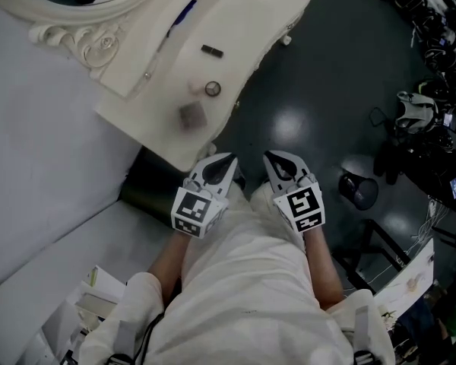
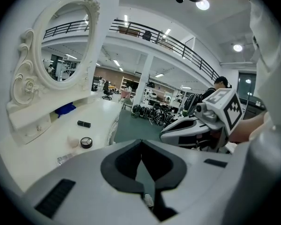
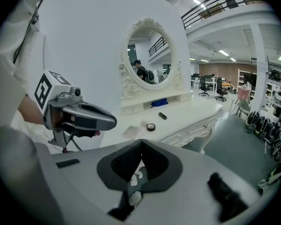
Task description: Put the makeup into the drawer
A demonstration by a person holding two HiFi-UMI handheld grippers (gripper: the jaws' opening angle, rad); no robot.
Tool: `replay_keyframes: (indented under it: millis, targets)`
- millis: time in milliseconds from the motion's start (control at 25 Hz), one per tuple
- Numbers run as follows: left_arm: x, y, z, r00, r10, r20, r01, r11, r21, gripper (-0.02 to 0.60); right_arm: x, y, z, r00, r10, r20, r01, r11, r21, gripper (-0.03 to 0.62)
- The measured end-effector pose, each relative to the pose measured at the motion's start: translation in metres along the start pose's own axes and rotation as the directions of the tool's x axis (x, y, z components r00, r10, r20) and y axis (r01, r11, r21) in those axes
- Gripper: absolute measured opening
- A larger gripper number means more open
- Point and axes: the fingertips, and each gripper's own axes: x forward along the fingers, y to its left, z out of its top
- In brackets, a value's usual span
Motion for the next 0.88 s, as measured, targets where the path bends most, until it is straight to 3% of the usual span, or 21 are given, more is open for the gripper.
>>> replay_keyframes:
  millis: [240, 880]
  targets:
    - [0.009, 0.014, 0.001, 1.0, 0.022, -0.001, -0.022, 0.999, -0.048, 0.011, 0.024, -0.006, -0.002, 0.999, 0.033, -0.036, -0.034, 0.999, -0.026, 0.011]
    - [0.047, 0.052, -0.036, 0.998, 0.015, -0.061, -0.018, 0.998, -0.055, 0.011, 0.108, -0.03, -0.058, 0.993, 0.07, -0.099, -0.069, 0.997, 0.015, 0.012]
